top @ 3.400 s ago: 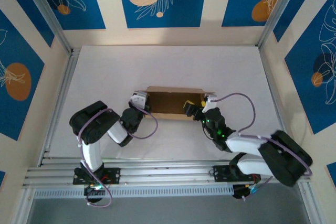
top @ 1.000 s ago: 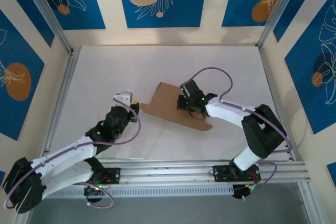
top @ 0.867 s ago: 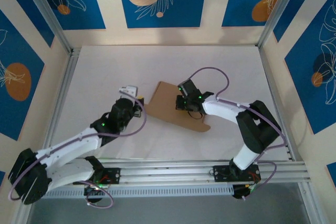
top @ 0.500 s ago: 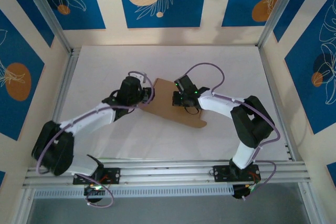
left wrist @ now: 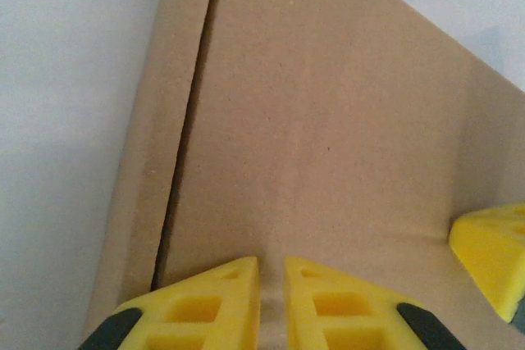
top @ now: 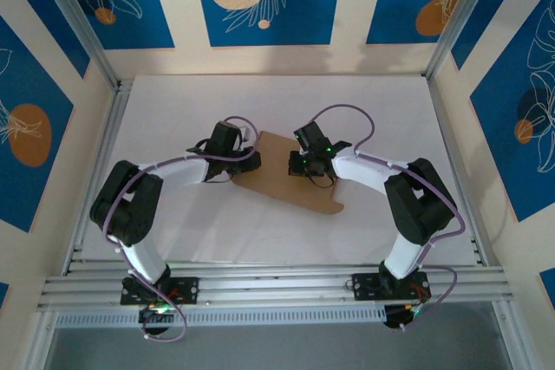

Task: Fold the paper box

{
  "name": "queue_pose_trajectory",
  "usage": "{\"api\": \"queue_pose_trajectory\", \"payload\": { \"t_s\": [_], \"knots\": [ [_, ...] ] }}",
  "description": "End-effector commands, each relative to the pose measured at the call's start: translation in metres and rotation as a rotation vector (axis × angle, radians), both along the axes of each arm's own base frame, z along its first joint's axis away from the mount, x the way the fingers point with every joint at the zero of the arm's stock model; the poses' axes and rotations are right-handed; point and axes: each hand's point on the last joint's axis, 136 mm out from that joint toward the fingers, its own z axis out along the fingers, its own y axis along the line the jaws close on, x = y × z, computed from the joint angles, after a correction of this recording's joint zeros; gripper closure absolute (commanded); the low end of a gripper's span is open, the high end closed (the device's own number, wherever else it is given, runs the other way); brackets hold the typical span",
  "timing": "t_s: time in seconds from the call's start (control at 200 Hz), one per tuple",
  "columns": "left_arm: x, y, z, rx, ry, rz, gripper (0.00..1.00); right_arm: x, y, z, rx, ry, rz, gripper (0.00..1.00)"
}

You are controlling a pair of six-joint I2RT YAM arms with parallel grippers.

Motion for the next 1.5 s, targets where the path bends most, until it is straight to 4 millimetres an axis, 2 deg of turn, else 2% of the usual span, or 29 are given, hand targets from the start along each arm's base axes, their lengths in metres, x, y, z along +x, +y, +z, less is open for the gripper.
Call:
{"api": "queue_pose_trajectory", "payload": {
  "t_s": [0.0, 0.085, 0.235, 0.29, 0.375, 0.54, 0.63, 0.78, 0.895, 0.995, 1.075, 1.161, 1.216, 1.271, 1.351, 1.431, 1.496],
  "knots": [
    [-0.033, 0.026, -0.073, 0.126, 0.197, 0.07, 0.83, -0.036, -0.016, -0.027, -0.086, 0.17, 0.036, 0.9],
    [-0.037, 0.027, -0.08, 0.121, 0.212, 0.076, 0.83, -0.031, -0.017, 0.002, -0.068, 0.11, 0.038, 0.9],
    [-0.035, 0.031, -0.072, 0.14, 0.186, 0.088, 0.84, -0.029, -0.028, 0.058, -0.015, 0.024, 0.01, 0.88],
    [-0.034, 0.03, -0.069, 0.136, 0.182, 0.085, 0.84, -0.034, -0.034, 0.071, -0.004, 0.008, -0.012, 0.88],
    [-0.034, 0.029, -0.066, 0.131, 0.179, 0.083, 0.84, -0.048, -0.043, 0.081, 0.0, 0.029, -0.055, 0.88],
    [-0.033, 0.03, -0.066, 0.134, 0.17, 0.08, 0.84, -0.075, -0.069, 0.063, -0.061, 0.073, -0.119, 0.92],
    [-0.034, 0.03, -0.066, 0.137, 0.166, 0.078, 0.84, -0.083, -0.084, 0.036, -0.118, 0.116, -0.156, 0.93],
    [-0.035, 0.031, -0.066, 0.139, 0.167, 0.074, 0.84, -0.089, -0.095, -0.015, -0.233, 0.231, -0.176, 0.93],
    [-0.035, 0.03, -0.065, 0.132, 0.165, 0.076, 0.85, -0.093, -0.102, -0.037, -0.34, 0.315, -0.187, 0.97],
    [-0.035, 0.029, -0.063, 0.126, 0.161, 0.072, 0.85, -0.092, -0.104, -0.034, -0.343, 0.305, -0.185, 0.98],
    [-0.035, 0.028, -0.061, 0.13, 0.159, 0.064, 0.84, -0.09, -0.103, -0.023, -0.301, 0.277, -0.185, 0.98],
    [-0.033, 0.026, -0.052, 0.123, 0.145, 0.051, 0.81, -0.085, -0.094, -0.005, -0.208, 0.246, -0.148, 0.96],
    [-0.029, 0.024, -0.038, 0.112, 0.117, 0.048, 0.76, -0.081, -0.09, 0.008, -0.153, 0.217, -0.128, 0.93],
    [-0.024, 0.022, -0.019, 0.095, 0.08, 0.043, 0.67, -0.075, -0.09, 0.021, -0.094, 0.188, -0.121, 0.89],
    [-0.014, 0.014, 0.013, 0.048, 0.023, 0.03, 0.56, -0.066, -0.098, 0.035, -0.033, 0.153, -0.153, 0.79],
    [-0.006, 0.001, 0.046, -0.032, -0.036, 0.001, 0.43, -0.058, -0.108, 0.041, 0.023, 0.135, -0.189, 0.67],
    [0.001, 0.002, 0.06, -0.039, -0.059, 0.006, 0.39, -0.051, -0.114, 0.044, 0.066, 0.126, -0.217, 0.6]
  ]
}}
